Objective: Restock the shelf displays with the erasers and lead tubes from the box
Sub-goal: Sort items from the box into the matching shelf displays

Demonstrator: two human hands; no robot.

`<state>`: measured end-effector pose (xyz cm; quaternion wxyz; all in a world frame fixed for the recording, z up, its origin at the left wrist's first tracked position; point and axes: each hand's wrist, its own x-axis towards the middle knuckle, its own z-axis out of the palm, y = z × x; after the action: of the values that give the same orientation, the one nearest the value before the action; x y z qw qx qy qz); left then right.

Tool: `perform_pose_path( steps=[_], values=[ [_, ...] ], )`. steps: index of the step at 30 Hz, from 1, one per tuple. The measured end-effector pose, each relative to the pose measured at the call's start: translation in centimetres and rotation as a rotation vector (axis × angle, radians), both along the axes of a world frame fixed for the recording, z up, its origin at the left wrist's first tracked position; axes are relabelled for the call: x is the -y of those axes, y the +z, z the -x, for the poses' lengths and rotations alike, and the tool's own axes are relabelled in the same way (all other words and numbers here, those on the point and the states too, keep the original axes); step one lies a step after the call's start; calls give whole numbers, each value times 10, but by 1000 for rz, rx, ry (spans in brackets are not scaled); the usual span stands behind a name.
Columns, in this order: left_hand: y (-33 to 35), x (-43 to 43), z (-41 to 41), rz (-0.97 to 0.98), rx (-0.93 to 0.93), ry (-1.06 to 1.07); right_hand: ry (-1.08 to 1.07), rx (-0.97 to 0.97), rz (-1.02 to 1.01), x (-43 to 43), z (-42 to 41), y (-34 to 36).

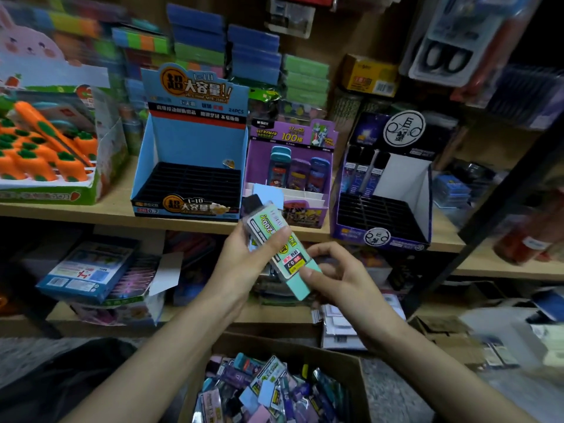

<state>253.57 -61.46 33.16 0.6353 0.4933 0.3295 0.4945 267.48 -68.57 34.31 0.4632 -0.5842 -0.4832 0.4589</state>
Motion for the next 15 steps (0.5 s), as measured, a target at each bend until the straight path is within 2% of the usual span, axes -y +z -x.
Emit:
perform_pose_path(
  steps=[7, 12, 15],
  values=[
    [-9, 11, -23, 3, -5, -186, -156, -60, -129, 14, -37, 6],
    [-8, 11, -20, -57, -113, -372, -273, -137, -174, 14, -61, 18],
    [-3, 6, -10, -77, -158, -342, -328, -93, -260, 13, -71, 32]
  ],
)
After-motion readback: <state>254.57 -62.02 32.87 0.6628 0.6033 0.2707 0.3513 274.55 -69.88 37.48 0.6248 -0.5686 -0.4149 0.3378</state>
